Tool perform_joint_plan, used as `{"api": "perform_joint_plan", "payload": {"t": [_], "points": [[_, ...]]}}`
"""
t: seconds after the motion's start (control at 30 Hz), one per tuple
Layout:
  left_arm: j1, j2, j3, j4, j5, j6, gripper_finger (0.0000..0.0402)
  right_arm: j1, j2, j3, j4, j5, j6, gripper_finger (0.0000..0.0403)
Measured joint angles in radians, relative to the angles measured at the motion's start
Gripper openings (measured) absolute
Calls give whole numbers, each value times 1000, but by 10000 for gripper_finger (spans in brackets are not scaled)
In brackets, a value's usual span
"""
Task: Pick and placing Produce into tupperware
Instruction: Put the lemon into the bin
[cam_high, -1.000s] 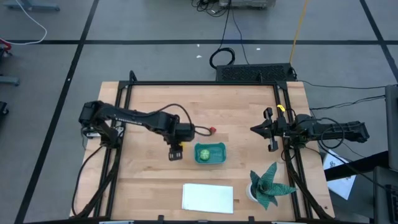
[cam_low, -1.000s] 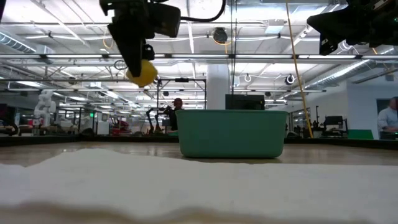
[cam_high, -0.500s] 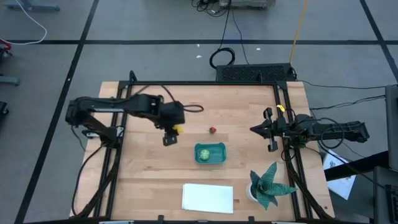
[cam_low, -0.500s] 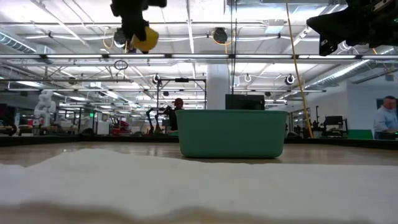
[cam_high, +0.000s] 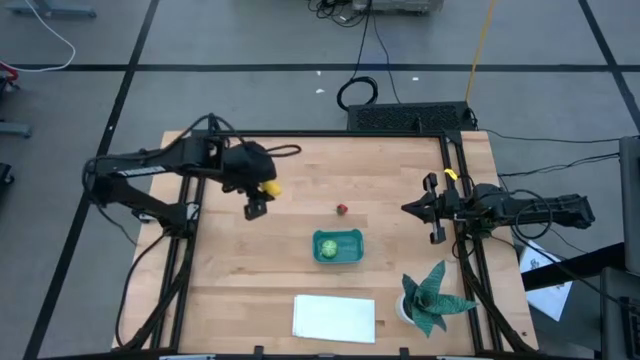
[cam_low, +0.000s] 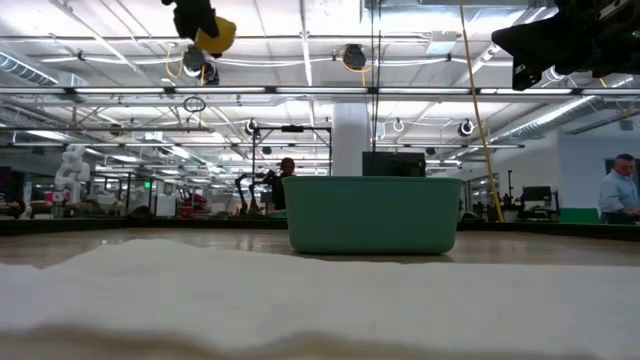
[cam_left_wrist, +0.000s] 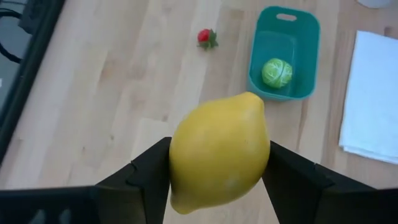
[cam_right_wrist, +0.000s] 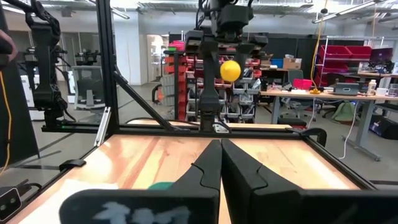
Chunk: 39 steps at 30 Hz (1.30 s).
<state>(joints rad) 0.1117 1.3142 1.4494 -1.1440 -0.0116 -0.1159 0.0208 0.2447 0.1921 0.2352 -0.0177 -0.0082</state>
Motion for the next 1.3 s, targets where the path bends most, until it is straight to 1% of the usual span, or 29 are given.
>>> {"api": "perform_joint_plan", "payload": {"t": [0.27, 0.4, 0.5, 0.7, 1.0, 1.13, 1.3], "points": [[53, -71, 0, -5, 2, 29, 216, 0, 0, 0, 0, 0, 0, 0], [57, -73, -1, -2, 11, 27, 216, 0, 0, 0, 0, 24, 0, 0], [57, -67, -1, 42, 35, 10, 216, 0, 0, 0, 0, 49, 0, 0], [57, -11, -1, 152, 129, -17, 216, 0, 0, 0, 0, 49, 7, 0], [56, 105, 0, 234, 243, -17, 216, 0, 0, 0, 0, 49, 7, 0], [55, 158, 37, 227, 255, -11, 216, 0, 0, 0, 0, 49, 8, 0], [49, 232, 127, 217, 275, 19, 216, 0, 1, 0, 0, 49, 7, 0]]}}
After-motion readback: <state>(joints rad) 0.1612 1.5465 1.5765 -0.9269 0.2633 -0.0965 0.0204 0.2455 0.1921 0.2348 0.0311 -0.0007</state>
